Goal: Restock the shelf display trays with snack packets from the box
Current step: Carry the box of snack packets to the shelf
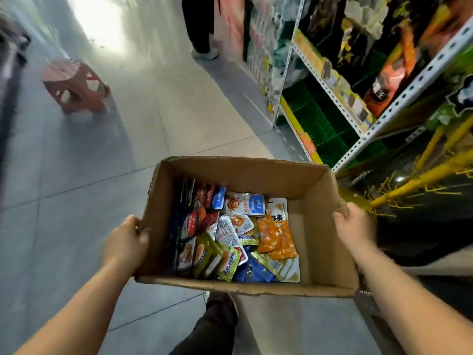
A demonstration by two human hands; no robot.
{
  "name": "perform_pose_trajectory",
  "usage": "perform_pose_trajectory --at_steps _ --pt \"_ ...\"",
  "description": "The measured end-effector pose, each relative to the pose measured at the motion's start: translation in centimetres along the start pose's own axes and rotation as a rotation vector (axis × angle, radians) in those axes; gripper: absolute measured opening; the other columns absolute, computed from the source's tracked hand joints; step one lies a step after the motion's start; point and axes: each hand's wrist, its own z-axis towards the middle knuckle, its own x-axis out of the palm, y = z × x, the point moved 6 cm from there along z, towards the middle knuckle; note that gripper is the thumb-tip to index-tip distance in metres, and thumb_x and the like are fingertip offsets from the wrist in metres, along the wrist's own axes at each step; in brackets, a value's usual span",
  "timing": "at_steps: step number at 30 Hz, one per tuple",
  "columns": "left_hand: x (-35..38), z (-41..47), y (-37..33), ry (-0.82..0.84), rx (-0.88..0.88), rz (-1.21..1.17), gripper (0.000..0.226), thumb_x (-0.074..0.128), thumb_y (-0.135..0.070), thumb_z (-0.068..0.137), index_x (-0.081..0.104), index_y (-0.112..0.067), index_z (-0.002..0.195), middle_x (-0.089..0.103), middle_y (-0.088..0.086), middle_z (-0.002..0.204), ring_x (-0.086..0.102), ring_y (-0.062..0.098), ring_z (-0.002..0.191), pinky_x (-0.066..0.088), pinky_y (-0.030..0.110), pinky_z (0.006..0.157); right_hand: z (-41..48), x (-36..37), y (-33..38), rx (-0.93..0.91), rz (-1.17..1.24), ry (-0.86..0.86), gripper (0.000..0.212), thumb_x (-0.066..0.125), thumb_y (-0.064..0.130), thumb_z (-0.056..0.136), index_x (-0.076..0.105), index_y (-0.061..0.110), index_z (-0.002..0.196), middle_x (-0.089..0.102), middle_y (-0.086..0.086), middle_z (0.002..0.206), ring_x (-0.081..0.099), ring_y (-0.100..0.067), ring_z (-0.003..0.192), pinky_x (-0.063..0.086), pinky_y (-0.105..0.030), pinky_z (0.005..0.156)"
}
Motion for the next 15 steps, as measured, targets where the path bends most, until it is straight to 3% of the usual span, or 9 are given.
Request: perform_pose_trajectory --at_steps 5,8,11,15 --pt "-2.1 8.1 -0.3 -0.029 -0.08 -0.074 0.019 0.052 -0.006 0.089 0.055 0.006 0.103 0.061 0.028 0.1 0.055 0.042 0.092 0.039 0.038 0.069 8.0 2.9 9.7 -0.093 -0.115 0.048 0.024 0.049 0.007 0.091 0.043 0.007 0.068 0.058 -0.03 0.097 0.054 -0.04 0.091 0.028 -0.032 0.063" --pt "-3.2 13.3 -0.7 -0.063 -0.14 -0.09 0.017 0.053 -0.01 0.089 0.055 0.003 0.1 0.062 0.027 0.096 0.056 0.042 0.089 0.045 0.044 0.074 13.2 4.1 15.5 -0.147 -0.158 0.053 0.015 0.05 0.008 0.091 0.054 -0.005 0.084 0.057 -0.032 0.103 0.053 -0.041 0.098 0.031 -0.035 0.066" --pt "-4.4 18.4 -2.3 -0.093 -0.176 -0.122 0.019 0.054 -0.011 0.089 0.056 0.002 0.102 0.062 0.026 0.097 0.056 0.042 0.089 0.045 0.042 0.073 18.7 5.1 21.2 -0.212 -0.171 0.076 0.015 0.05 0.009 0.091 0.055 -0.004 0.09 0.057 -0.03 0.107 0.053 -0.041 0.102 0.037 -0.037 0.072" --pt "-6.0 24.7 -4.7 -0.132 -0.24 -0.16 0.022 0.053 -0.011 0.09 0.055 0.004 0.106 0.061 0.027 0.101 0.055 0.042 0.093 0.043 0.04 0.072 25.8 6.6 29.5 -0.315 -0.206 0.127 0.014 0.049 0.01 0.091 0.056 -0.002 0.094 0.059 -0.028 0.105 0.054 -0.041 0.099 0.033 -0.034 0.068"
